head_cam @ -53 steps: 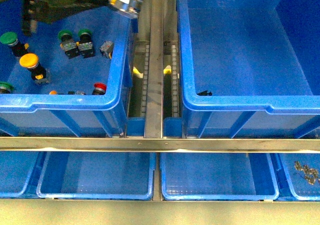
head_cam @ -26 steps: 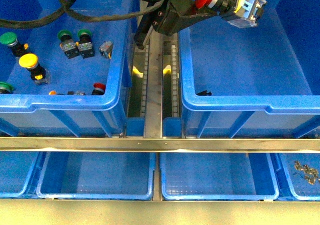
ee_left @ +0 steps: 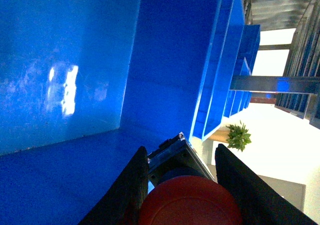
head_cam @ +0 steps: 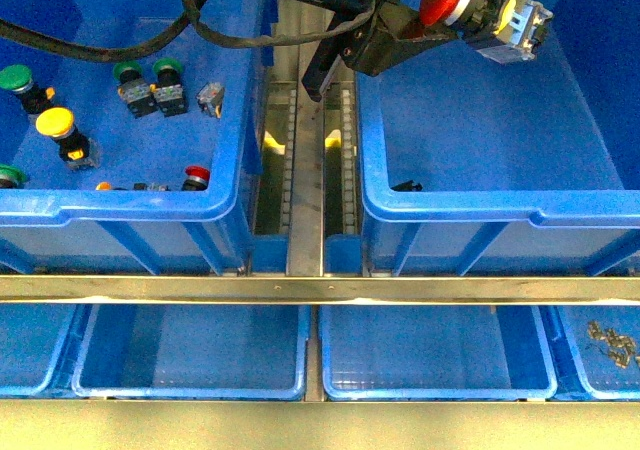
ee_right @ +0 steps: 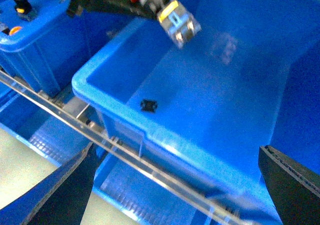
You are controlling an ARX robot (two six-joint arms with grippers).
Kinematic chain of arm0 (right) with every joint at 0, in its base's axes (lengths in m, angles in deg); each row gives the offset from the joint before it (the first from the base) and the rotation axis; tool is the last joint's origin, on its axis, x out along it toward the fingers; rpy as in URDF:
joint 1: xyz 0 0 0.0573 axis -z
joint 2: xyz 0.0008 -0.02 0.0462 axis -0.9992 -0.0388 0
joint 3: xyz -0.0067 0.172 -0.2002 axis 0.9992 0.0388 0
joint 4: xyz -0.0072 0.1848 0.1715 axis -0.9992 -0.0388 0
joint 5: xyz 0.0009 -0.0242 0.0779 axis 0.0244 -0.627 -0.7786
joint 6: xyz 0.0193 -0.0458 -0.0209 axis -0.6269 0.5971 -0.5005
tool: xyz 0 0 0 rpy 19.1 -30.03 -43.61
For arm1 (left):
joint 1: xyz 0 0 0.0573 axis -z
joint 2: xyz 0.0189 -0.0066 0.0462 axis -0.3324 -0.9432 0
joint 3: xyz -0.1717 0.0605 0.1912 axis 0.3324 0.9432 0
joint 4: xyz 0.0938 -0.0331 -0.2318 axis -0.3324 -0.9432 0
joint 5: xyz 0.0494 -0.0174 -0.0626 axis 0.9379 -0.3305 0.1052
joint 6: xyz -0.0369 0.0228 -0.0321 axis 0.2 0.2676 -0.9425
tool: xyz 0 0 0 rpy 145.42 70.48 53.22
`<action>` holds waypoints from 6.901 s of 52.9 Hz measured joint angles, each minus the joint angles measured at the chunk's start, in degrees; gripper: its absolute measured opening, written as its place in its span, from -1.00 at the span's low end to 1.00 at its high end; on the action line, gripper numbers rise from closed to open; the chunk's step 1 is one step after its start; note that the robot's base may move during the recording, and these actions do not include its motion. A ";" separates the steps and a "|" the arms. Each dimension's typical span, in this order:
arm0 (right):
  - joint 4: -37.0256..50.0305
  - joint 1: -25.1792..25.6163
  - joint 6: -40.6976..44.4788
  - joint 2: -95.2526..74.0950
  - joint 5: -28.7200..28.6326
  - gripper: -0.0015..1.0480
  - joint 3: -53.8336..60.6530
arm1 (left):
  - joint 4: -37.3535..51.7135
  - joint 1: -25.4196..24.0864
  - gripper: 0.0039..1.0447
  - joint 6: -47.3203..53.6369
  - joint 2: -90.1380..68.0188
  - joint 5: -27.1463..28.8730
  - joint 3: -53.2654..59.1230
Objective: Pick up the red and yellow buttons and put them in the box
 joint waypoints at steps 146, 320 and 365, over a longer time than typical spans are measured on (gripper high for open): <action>32.22 3.63 15.45 -44.11 6.84 -0.48 -18.60 | 2.25 -24.04 0.85 43.36 43.19 25.09 49.27; 21.35 4.79 -11.80 -74.47 24.41 -0.48 -44.30 | -22.91 -28.44 0.85 63.30 115.54 31.95 71.06; 14.25 1.84 -22.53 -90.01 28.76 0.48 -59.69 | -22.91 -28.44 0.85 63.30 115.54 31.98 71.06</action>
